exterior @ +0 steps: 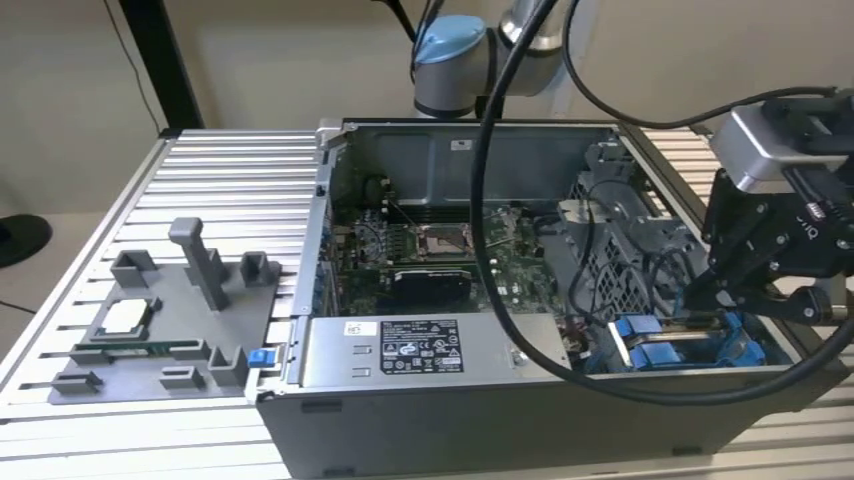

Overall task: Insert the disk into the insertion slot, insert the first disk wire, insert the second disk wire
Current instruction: 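Insert the second disk wire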

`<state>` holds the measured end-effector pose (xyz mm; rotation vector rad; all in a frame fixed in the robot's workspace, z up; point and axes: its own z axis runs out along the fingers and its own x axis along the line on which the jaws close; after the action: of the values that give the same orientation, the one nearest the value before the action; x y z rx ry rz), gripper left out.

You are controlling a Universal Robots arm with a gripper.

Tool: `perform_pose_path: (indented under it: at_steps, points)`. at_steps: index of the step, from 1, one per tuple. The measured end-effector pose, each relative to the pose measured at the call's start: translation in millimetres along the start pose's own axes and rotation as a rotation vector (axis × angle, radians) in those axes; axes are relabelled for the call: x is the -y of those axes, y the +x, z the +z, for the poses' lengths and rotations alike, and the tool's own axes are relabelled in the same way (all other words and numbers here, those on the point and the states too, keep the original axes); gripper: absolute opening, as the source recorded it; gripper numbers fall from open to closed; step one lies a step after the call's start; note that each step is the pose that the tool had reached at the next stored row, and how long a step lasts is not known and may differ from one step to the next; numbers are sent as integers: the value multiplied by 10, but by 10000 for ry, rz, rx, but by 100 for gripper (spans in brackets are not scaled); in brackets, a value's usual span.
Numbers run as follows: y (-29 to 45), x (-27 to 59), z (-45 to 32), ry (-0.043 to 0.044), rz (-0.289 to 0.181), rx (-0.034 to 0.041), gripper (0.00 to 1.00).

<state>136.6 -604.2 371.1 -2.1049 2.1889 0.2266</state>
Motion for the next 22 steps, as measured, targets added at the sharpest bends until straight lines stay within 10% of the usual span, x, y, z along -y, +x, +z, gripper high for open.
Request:
perform_pose_path:
  at_steps: [5, 9, 15, 22]
  points:
    - [-3, -90, 12, 827, -146, 20, 0]
    - [0, -181, 46, 1125, -194, 26, 0]
    - [2, -222, 119, 1505, -282, 40, 0]
    - [3, -230, 134, 1564, -319, 41, 0]
